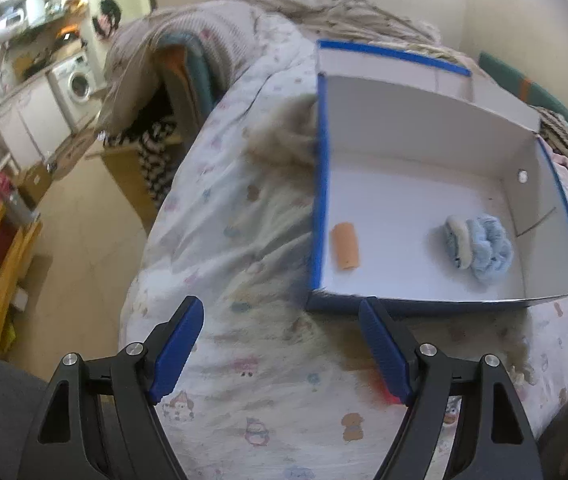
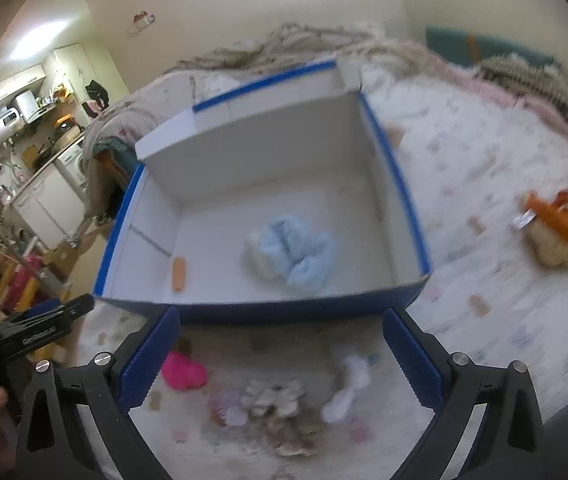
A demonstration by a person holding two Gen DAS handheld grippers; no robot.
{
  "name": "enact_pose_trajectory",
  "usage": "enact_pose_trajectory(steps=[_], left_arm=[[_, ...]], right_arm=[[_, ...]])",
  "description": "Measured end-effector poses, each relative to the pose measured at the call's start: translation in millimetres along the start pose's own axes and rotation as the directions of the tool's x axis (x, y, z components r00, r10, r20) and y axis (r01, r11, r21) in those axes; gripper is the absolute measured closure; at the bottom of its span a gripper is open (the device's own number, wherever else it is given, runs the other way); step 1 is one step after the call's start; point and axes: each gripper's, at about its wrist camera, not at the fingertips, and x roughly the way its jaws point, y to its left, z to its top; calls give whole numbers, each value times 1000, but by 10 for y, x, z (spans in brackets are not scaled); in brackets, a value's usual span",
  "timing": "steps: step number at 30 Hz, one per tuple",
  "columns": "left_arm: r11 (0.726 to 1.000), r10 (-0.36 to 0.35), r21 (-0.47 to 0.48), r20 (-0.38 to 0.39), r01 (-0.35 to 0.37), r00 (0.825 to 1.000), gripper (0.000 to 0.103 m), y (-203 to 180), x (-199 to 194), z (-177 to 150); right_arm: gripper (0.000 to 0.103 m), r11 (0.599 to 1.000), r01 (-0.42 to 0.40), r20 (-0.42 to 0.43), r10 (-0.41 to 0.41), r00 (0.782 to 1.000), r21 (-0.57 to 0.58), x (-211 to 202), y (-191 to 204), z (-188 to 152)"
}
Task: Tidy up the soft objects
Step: 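Grasp the pink rubber toy with the left gripper while the right grasps white cloth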
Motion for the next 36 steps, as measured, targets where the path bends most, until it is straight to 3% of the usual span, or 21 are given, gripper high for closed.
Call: enact_pose_trajectory(steps=[4,9,13,19,20,21,23,28,33,36], left_arm=[[999,-40,-14,-64,39,997,25,35,133,-48],[987,-129,77,-158,142,979,25,-288,287,-180],[969,-111,197,-191,149,975,25,-691,409,-330],[942,-136,266,-260,206,956,27,-1062,604,-482],[939,-134,273,-269,209,954,34,-1088,636,-499],[936,-133,279,-279,213,951,50,-1111,669,-514],[930,-147,280,-311,238,939,62,-1125,733,-540],[930,-147,288,-281,229,948,63,-1107,672,-540],[934,-173,273,-220,231,960,64,-1015,439,-505],[944,-145,272,-164,186,976,64,-945,327,-487]], right_arm=[[0,1000,-13,-54,14,998,13,97,7,-41],[0,999,14,-88,-9,996,53,160,-85,-71],[0,994,36,-103,-25,994,105,173,-219,-84],[0,981,44,-120,-21,992,187,168,-400,-92],[0,979,42,-125,-17,992,199,174,-420,-95],[0,977,43,-129,-16,991,208,183,-432,-97],[0,976,43,-138,-13,990,215,212,-444,-98],[0,971,59,-194,-14,981,232,343,-485,-129],[0,939,113,-310,-7,951,324,585,-684,-226],[15,915,122,-360,27,933,384,712,-803,-285]])
